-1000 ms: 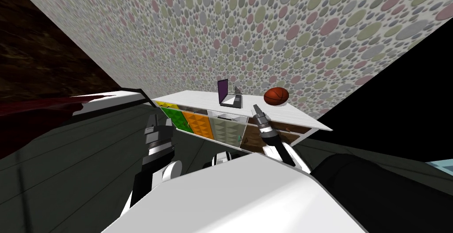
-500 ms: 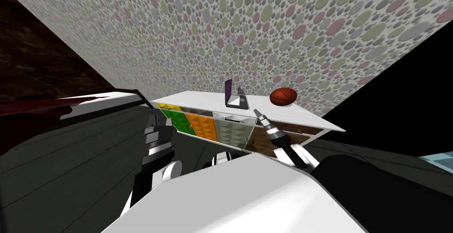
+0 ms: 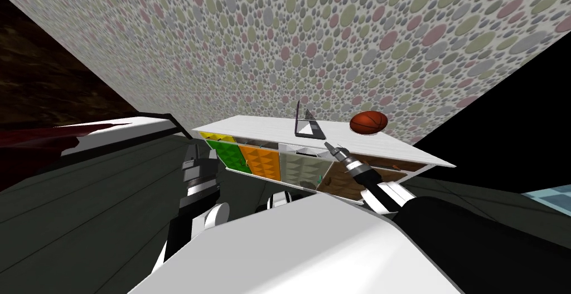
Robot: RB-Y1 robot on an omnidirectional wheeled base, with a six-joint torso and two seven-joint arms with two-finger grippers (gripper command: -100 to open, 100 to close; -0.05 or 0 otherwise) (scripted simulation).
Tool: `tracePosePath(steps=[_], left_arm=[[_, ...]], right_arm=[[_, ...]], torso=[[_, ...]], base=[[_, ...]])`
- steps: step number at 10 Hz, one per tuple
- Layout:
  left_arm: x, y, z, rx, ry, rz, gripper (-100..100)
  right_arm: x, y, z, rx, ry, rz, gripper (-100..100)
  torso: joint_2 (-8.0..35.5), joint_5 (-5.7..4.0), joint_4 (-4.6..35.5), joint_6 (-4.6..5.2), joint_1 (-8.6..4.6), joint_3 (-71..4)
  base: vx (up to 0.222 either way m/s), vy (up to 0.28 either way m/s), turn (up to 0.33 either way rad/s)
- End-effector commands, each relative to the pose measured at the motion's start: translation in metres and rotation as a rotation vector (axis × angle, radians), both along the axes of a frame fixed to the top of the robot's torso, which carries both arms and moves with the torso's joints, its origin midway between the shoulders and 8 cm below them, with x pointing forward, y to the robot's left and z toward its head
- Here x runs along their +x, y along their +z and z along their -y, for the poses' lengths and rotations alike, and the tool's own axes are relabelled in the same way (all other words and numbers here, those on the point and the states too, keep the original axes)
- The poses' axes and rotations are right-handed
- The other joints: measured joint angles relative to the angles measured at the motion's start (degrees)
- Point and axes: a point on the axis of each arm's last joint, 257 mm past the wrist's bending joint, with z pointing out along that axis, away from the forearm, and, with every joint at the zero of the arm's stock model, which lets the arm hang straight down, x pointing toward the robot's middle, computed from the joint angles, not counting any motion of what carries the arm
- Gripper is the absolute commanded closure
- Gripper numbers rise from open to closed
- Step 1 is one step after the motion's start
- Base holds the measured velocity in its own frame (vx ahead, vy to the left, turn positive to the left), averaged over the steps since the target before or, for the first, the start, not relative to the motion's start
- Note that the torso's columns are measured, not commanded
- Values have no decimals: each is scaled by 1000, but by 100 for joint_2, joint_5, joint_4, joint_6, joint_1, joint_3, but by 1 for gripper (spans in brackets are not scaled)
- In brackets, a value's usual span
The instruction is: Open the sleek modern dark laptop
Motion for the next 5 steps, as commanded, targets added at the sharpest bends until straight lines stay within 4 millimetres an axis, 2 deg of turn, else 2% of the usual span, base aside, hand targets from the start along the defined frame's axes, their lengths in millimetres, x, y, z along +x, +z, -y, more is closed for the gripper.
tracePosePath(steps=[1,5], left_arm=[[0,0,0,0,0,0,0],[0,0,0,0,0,0,0]], right_arm=[[-4,-10,39,-195,-81,-83,-100],[-14,-10,99,-454,-196,-191,-100]], torso=[[5,1,1,-1,1,2],[17,5,4,0,13,9]], base=[[110,207,-3],[110,226,20]])
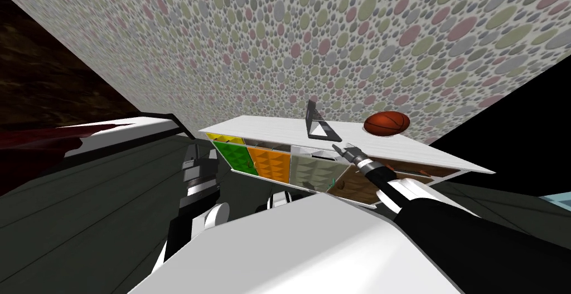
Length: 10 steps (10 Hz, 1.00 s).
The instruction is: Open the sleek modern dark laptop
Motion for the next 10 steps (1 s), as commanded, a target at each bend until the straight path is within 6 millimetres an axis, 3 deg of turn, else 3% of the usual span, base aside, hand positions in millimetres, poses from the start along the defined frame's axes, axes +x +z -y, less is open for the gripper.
tracePosePath(steps=[1,6,10], left_arm=[[0,0,0,0,0,0,0],[0,0,0,0,0,0,0],[0,0,0,0,0,0,0]], right_arm=[[-6,3,40,-162,-77,-65,-100],[-18,23,105,-413,-206,-159,-100],[-25,46,143,-573,-287,-205,-100]], torso=[[-3,-4,0,0,-14,-1],[0,-5,1,0,-11,1],[-11,-2,-3,0,-5,-6]], base=[[130,201,53],[128,200,58],[111,167,47]])
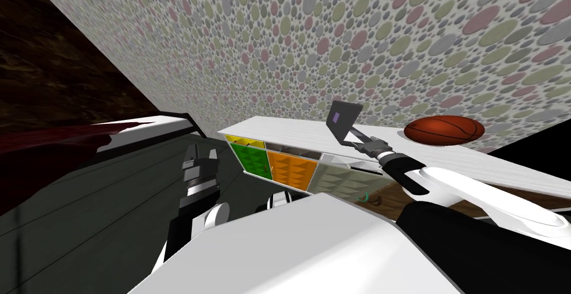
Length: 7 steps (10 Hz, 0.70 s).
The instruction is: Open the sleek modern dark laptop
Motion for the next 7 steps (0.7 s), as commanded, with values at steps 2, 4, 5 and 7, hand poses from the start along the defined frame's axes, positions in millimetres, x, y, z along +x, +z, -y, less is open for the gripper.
tracePosePath(steps=[2,4,5,7], left_arm=[[0,0,0,0,0,0,0],[0,0,0,0,0,0,0],[0,0,0,0,0,0,0],[0,0,0,0,0,0,0]], right_arm=[[-4,24,28,-129,-58,-31,-100],[-5,39,40,-202,-84,-44,-100],[-5,36,37,-183,-75,-42,-100],[-3,40,37,-190,-75,-42,-100]], torso=[[6,-1,2,0,-4,4],[-1,-2,1,0,-4,1],[1,1,0,0,-1,0],[-1,-11,2,1,-35,2]], base=[[96,141,37],[112,136,33],[43,59,1],[90,-5,-18]])
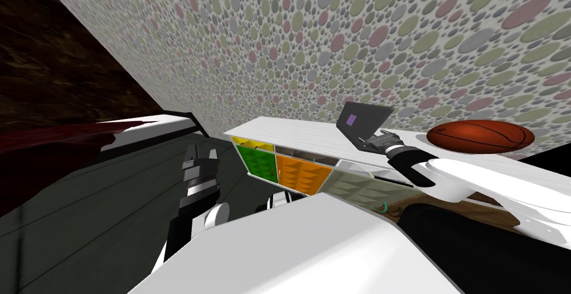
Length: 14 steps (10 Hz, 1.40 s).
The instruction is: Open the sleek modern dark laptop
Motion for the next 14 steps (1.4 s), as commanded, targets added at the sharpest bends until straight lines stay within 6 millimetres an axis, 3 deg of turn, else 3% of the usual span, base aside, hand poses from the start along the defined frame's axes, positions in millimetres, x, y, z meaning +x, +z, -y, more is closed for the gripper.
tracePosePath(steps=[1,10,11,14], left_arm=[[0,0,0,0,0,0,0],[0,0,0,0,0,0,0],[0,0,0,0,0,0,0],[0,0,0,0,0,0,0]], right_arm=[[0,1,0,0,0,1,100],[6,4,20,339,-18,195,100],[6,3,18,317,-17,180,100],[6,-6,29,463,-32,264,100]], torso=[[9,2,0,-2,14,2],[10,17,3,4,40,3],[12,16,4,5,39,5],[9,0,-3,8,25,6]], base=[[10,0,3],[-45,-23,21],[-21,-14,16],[-39,-20,45]])
